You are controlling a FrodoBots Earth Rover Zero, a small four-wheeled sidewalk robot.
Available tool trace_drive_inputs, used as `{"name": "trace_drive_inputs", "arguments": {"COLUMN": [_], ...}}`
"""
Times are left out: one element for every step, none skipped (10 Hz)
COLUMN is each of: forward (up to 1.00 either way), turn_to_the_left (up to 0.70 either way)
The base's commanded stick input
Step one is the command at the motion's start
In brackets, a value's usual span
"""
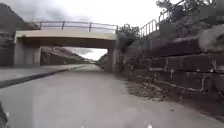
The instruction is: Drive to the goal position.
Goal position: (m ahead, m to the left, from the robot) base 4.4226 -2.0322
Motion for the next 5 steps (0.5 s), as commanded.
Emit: {"name": "trace_drive_inputs", "arguments": {"forward": [0.70, 0.70, 0.70, 0.70, 0.70], "turn_to_the_left": [0.27, 0.27, 0.27, 0.27, 0.27]}}
